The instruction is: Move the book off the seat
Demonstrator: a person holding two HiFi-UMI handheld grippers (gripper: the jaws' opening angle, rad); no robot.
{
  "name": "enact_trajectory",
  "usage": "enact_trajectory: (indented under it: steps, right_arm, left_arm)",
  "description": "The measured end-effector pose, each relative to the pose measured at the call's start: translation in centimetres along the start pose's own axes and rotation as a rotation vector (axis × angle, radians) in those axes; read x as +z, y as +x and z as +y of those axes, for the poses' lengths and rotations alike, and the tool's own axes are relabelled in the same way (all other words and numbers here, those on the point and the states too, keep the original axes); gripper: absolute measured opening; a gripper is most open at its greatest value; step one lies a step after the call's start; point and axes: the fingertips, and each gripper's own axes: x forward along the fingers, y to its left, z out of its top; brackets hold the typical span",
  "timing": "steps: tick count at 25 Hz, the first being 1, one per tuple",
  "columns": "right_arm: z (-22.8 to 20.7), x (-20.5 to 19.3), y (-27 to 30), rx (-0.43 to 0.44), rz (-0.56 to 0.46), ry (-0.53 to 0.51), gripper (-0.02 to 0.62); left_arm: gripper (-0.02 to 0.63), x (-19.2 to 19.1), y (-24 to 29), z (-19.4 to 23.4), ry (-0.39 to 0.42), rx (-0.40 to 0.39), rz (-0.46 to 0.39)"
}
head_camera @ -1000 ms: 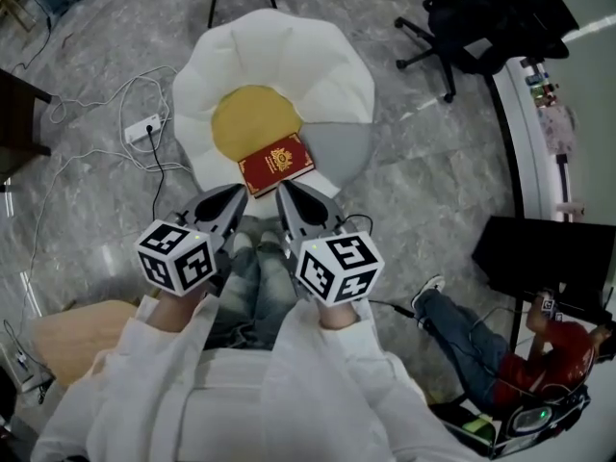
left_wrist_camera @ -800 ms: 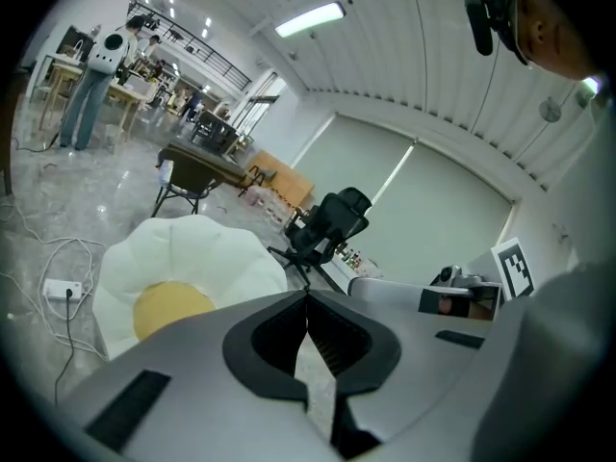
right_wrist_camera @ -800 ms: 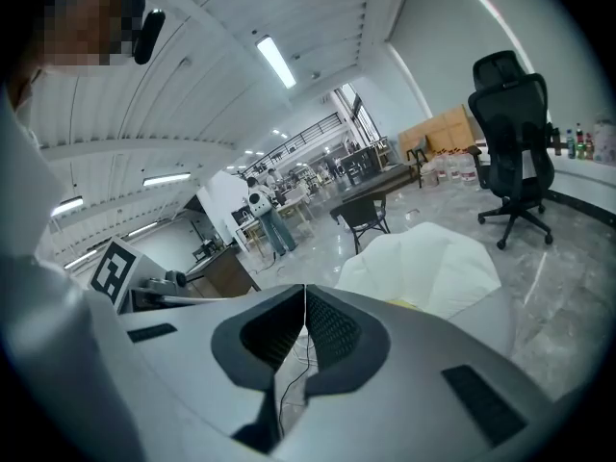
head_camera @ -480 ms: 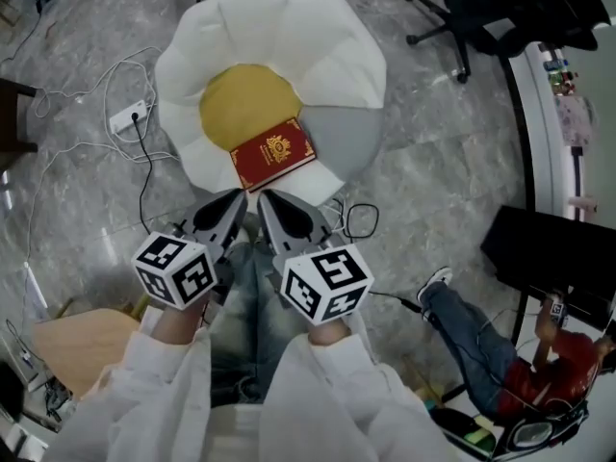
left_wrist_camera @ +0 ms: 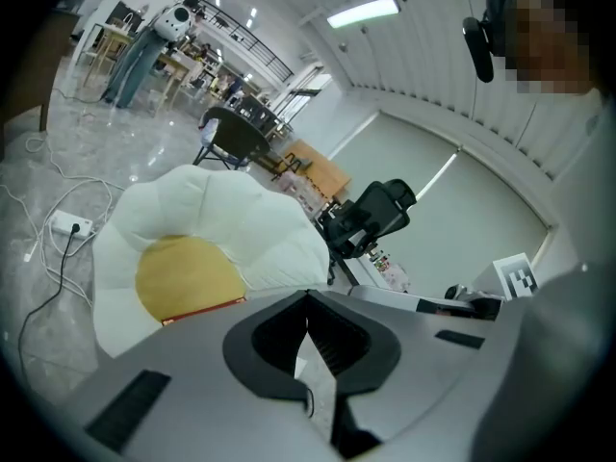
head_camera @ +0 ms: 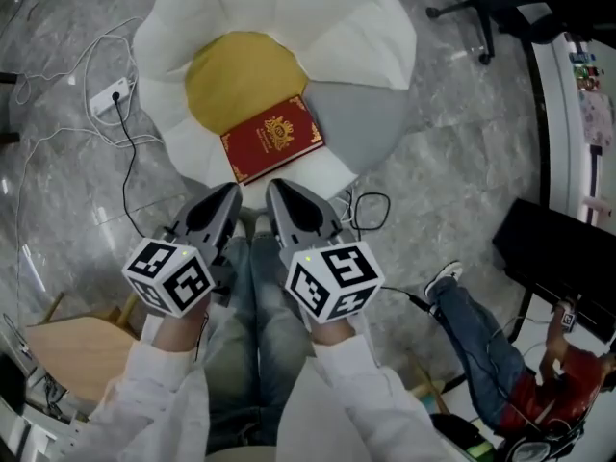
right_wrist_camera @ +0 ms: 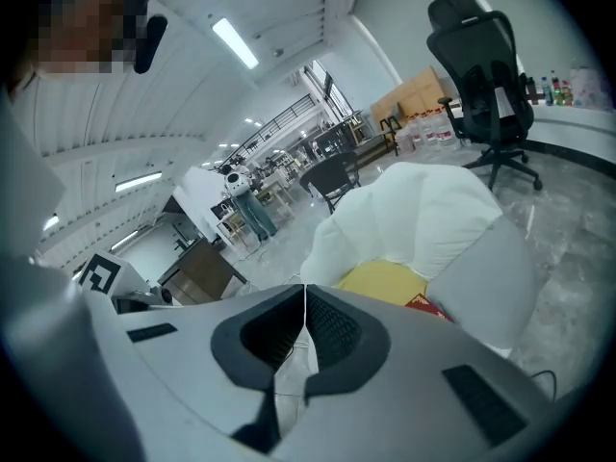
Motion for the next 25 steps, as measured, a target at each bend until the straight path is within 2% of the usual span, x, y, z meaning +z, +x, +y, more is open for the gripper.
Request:
enact_trajectory:
  steps: [12, 17, 25]
  right_arm:
    - [-7.2, -6.9, 5.9, -0.02, 0.064, 0.067, 0.014]
    - [-10.1, -9.9, 8.5, -0.034, 0.077, 0.138, 0.014]
    - [-12.3, -14.0, 11.3, -0.057, 0.098, 0.187, 0.014]
  left_arm:
    - [0.006, -6.5, 6.5, 6.8, -0.1, 0.028, 0.043]
    - [0.006, -8.5, 8.5, 9.8, -0.158, 0.044, 0.033]
    - [0.006, -12.1, 9.9, 14.0, -0.155, 0.064, 0.065]
